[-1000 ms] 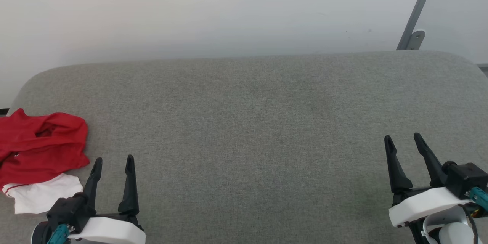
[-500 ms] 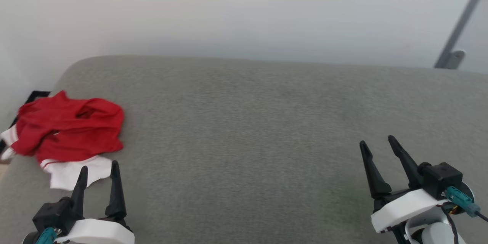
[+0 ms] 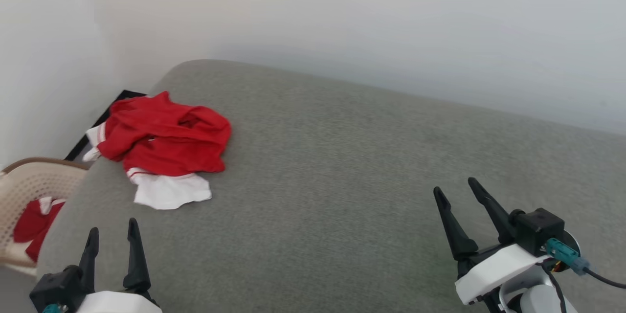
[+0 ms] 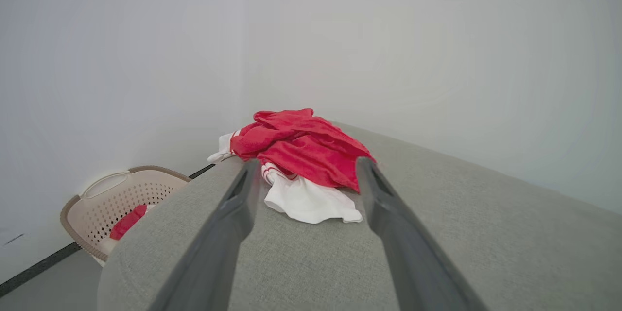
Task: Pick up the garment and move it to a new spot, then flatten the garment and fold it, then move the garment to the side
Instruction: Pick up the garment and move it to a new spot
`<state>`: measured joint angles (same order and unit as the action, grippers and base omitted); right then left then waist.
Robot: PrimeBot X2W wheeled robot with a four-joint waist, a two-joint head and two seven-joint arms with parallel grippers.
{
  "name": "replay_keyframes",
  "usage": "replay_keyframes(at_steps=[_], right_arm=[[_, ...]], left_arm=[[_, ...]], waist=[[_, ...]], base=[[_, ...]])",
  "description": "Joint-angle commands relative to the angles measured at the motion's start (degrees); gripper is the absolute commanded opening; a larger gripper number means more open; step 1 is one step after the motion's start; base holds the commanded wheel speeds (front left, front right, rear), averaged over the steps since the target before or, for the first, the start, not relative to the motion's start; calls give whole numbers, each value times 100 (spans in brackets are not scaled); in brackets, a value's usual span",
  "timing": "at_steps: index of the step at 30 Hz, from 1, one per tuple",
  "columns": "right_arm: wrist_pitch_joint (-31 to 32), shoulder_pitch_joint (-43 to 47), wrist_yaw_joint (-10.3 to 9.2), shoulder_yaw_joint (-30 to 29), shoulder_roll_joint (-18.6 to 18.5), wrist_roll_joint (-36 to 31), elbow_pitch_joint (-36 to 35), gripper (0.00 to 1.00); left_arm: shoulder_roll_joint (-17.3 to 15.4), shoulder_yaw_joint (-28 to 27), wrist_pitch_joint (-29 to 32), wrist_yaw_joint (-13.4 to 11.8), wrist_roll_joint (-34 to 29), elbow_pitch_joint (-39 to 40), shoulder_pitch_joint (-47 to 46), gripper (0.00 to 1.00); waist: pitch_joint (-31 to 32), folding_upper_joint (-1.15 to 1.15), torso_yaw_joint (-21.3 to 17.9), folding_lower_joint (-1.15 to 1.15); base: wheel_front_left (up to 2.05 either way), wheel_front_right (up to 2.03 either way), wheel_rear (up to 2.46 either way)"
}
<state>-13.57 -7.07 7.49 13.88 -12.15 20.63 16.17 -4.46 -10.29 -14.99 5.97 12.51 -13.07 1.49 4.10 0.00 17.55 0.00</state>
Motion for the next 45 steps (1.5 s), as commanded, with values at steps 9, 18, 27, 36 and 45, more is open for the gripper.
replay_keyframes(at_steps=[9, 18, 27, 36, 45], right_arm=[[-50, -112, 0, 177, 22, 85, 84, 100], [-81, -111, 0, 111, -35, 81, 105, 100], [-66, -160, 0, -96, -77, 14, 32, 100], [32, -352, 0, -199, -212, -60, -178, 100], [194, -692, 0, -331, -466, -126, -531, 100]], left_arm=[[23, -59, -29, -51, 35, 32, 153, 100], [14, 17, -29, -27, 1, -28, 25, 100], [-252, 239, 68, 64, 143, -521, -831, 100], [-710, 408, 148, 124, 371, -1491, -2012, 100], [-1264, 641, 81, 145, 636, -2997, -3621, 100]], waist=[[47, 0, 432, 0], [-19, 0, 499, 0], [-227, 0, 379, 0], [-710, 0, 39, 0], [-1520, 0, -467, 0]], base=[[0, 0, 0], [0, 0, 0], [0, 0, 0], [0, 0, 0], [0, 0, 0]])
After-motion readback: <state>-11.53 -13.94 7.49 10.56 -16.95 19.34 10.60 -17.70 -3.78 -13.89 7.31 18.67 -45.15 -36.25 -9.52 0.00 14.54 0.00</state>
